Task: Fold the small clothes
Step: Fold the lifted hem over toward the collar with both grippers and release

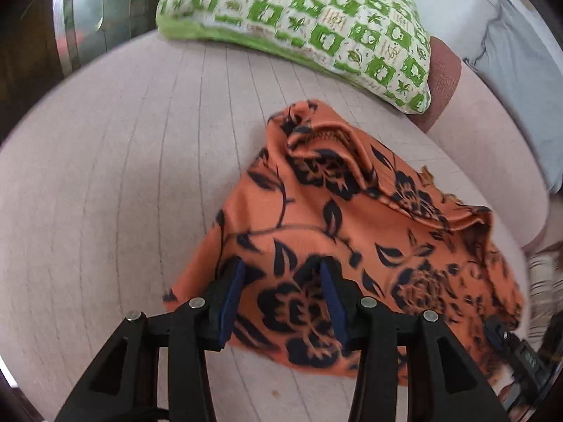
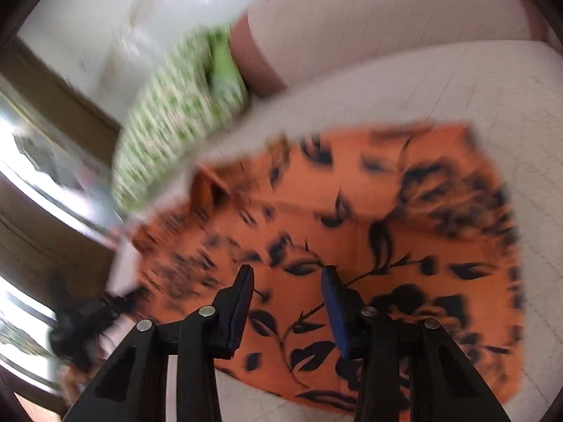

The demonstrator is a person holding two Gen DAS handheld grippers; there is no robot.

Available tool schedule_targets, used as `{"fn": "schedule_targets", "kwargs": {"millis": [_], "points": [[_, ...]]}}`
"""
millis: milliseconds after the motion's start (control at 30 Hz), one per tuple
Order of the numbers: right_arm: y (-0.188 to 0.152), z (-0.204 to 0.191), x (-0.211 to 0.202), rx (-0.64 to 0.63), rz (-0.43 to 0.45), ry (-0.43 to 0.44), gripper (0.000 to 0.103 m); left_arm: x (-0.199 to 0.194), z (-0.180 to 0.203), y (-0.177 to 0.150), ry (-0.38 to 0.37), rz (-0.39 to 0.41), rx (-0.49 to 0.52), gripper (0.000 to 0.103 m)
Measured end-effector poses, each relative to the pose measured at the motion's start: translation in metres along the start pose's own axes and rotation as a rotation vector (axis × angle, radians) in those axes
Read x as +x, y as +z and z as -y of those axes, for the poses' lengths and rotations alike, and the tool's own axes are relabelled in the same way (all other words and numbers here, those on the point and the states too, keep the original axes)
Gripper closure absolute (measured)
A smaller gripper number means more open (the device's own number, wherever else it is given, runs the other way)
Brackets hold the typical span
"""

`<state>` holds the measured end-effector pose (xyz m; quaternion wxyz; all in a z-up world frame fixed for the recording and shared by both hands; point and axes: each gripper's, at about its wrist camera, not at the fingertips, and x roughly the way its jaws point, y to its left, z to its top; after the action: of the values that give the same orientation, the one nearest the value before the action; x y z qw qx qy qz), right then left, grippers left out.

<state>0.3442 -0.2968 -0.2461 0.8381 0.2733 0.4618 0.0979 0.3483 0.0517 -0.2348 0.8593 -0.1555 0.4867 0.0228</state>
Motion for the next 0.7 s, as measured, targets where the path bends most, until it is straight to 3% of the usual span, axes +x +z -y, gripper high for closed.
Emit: {"fn": "schedule_targets", "kwargs": {"millis": [100, 200, 267, 300, 367, 467, 500, 600, 700], "points": [[0.036, -0.011, 0.022, -0.101, 0.074, -0.168, 0.066, 0.008, 0.002, 0.014, 0.003, 0.008, -0.001, 0.058], [0.092, -0.014, 0.025, -0.03, 0.197, -0.282, 0.066, 0.013, -0.004, 0.025, 0.017, 0.022, -0.016, 0.058], [0.111, -0.032, 0.013, -0.013, 0.308, -0.199, 0.062, 0.02, -0.002, 0.034, 0.003, 0.018, -0.037, 0.058], [0.11, -0.052, 0.008, -0.065, 0.337, -0.144, 0.062, 0.021, -0.006, 0.037, -0.002, 0.017, -0.047, 0.058], [0.094, -0.085, 0.017, -0.184, 0.248, -0.083, 0.062, 0.02, -0.014, 0.041, -0.005, 0.015, -0.081, 0.058], [0.048, -0.128, 0.05, -0.293, 0.006, 0.148, 0.062, 0.022, -0.026, 0.044, -0.005, 0.004, -0.128, 0.058], [0.034, -0.138, 0.063, -0.327, -0.046, 0.17, 0.062, 0.023, -0.028, 0.045, -0.005, -0.006, -0.137, 0.058], [0.026, -0.173, 0.116, -0.412, -0.124, 0.133, 0.062, 0.021, -0.031, 0.048, -0.009, -0.024, -0.147, 0.058], [0.067, -0.195, 0.168, -0.368, -0.07, 0.046, 0.062, 0.015, -0.032, 0.05, -0.001, -0.011, -0.141, 0.058]]}}
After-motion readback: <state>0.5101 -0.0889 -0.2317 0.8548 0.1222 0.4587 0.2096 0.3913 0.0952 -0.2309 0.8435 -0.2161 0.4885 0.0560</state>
